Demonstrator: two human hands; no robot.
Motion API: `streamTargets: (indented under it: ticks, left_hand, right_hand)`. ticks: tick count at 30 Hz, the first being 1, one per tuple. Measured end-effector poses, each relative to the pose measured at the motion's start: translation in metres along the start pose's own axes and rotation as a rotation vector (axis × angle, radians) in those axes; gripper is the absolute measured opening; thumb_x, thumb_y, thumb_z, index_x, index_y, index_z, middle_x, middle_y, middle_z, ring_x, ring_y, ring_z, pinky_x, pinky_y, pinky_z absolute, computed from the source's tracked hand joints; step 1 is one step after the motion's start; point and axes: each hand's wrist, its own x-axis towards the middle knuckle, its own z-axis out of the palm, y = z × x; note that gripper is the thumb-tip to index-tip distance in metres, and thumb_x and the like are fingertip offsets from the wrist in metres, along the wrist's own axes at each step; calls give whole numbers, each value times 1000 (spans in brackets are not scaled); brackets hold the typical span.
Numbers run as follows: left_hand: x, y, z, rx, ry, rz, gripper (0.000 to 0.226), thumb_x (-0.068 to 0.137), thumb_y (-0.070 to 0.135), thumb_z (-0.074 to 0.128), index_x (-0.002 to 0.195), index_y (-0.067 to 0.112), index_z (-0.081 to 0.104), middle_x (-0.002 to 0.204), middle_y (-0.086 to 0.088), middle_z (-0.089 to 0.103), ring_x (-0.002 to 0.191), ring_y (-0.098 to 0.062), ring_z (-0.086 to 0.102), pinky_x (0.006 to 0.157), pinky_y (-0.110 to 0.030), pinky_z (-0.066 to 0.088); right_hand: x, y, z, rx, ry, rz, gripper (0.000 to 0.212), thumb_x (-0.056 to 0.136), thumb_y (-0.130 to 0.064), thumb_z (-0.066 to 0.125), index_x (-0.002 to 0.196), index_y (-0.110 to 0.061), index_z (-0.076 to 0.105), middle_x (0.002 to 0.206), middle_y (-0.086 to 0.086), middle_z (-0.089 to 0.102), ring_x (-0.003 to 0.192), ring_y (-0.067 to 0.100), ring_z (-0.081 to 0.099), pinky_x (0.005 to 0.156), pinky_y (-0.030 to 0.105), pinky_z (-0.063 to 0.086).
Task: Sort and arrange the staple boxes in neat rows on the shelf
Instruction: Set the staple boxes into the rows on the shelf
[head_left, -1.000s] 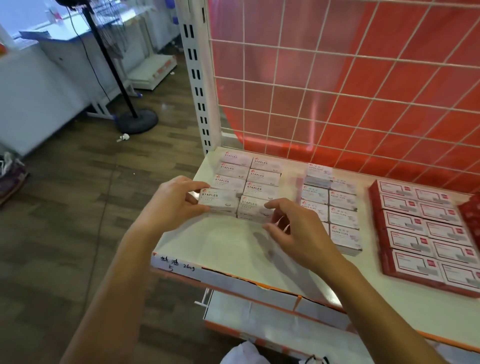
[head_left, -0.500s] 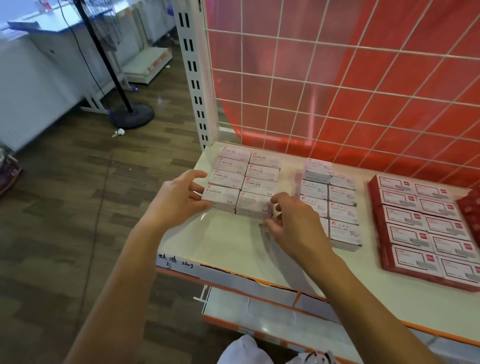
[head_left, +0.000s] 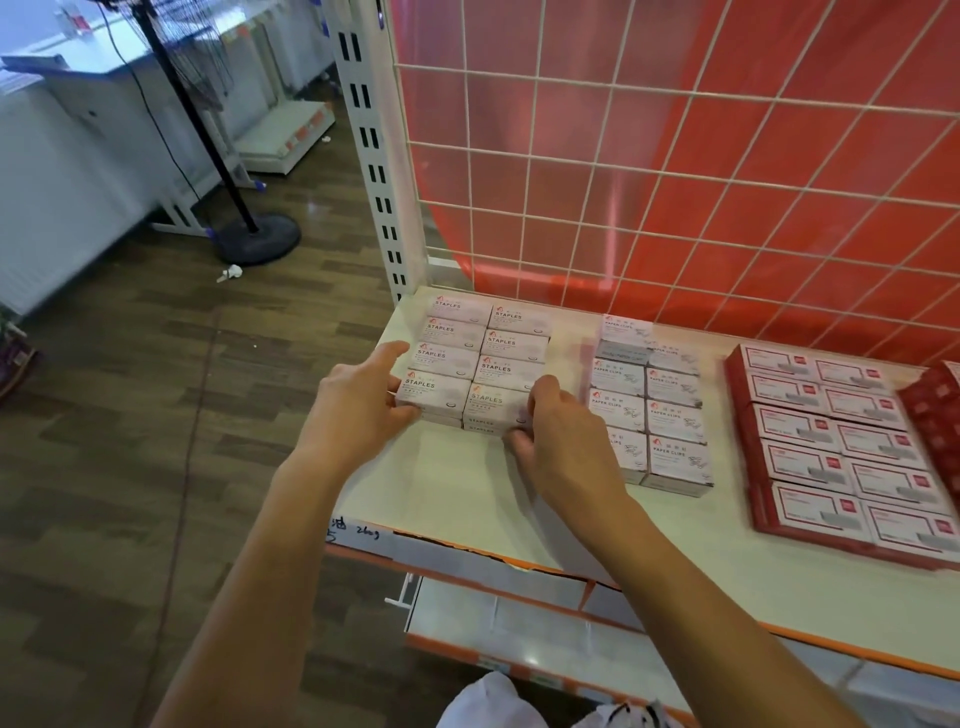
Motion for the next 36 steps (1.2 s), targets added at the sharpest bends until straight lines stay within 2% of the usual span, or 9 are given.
streamTargets:
  ticks: [2, 5, 9, 13, 16, 22, 29, 32, 36]
  left_hand:
    - [-3, 3, -1, 7, -17, -10, 68, 82, 23, 73, 141, 27, 39, 107, -1, 69, 92, -17, 66, 86, -36, 53]
    - [-10, 11, -5, 127, -46, -27, 70, 82, 29, 73, 141, 28, 35, 117, 0, 65, 109, -22, 59, 89, -39, 48]
    - [-19, 39, -11, 266, 99, 36, 67, 84, 38, 69, 141, 25, 35, 132, -3, 55, 119, -24, 51, 96, -41, 43]
    - [-21, 80, 10, 236, 119, 172, 54, 89, 36, 63, 137, 23, 42, 138, -1, 49, 124, -24, 43, 98, -37, 39]
    - [-24, 115, 33, 228, 103, 300, 51, 90, 36, 60, 137, 22, 44, 138, 0, 48, 129, -22, 39, 103, -32, 34]
    - [-31, 192, 80, 251, 54, 546, 53, 91, 33, 59, 140, 18, 43, 142, -3, 44, 134, -23, 33, 110, -36, 31]
    - [-60, 286, 128, 216, 79, 729, 51, 82, 16, 67, 131, 8, 54, 138, -12, 51, 132, -32, 41, 104, -48, 41]
    - [-76, 331, 151, 193, 92, 793, 52, 82, 15, 66, 132, 7, 53, 138, -13, 52, 133, -33, 41, 107, -45, 37]
    - [-94, 392, 189, 154, 125, 925, 52, 71, 8, 70, 122, 2, 60, 125, -17, 61, 122, -37, 53, 100, -48, 44]
  right_hand:
    - [-1, -1, -1, 9, 4, -3, 25, 90, -23, 57, 105, -11, 41, 94, 7, 58, 72, 21, 45, 61, 29, 33]
    - [-5, 0, -10, 9, 27, -13, 27, 89, -25, 59, 104, -11, 42, 92, 3, 50, 76, 21, 47, 62, 28, 31]
    - [-13, 9, -26, 14, 135, -11, 26, 90, -30, 59, 108, -14, 49, 105, 3, 54, 93, 19, 45, 72, 28, 36]
    - [-22, 25, -41, -33, 210, 23, 29, 91, -32, 57, 115, -18, 52, 114, 1, 54, 106, 21, 45, 84, 32, 40]
    - [-31, 44, -52, -67, 289, 21, 31, 89, -28, 58, 117, -15, 56, 117, 6, 58, 110, 27, 47, 89, 38, 41]
    - [-56, 102, -78, -158, 420, 71, 36, 78, -21, 71, 111, -7, 63, 108, 13, 64, 99, 36, 57, 80, 45, 49]
    - [-104, 180, -134, -177, 548, 131, 35, 71, -17, 66, 104, -6, 65, 107, 16, 64, 95, 38, 57, 82, 44, 49]
    - [-129, 216, -161, -152, 588, 189, 36, 76, -21, 59, 109, -7, 64, 113, 14, 63, 101, 36, 55, 88, 43, 46]
    - [-160, 267, -194, -154, 653, 259, 36, 77, -20, 55, 110, -8, 64, 113, 13, 64, 105, 33, 55, 90, 40, 46]
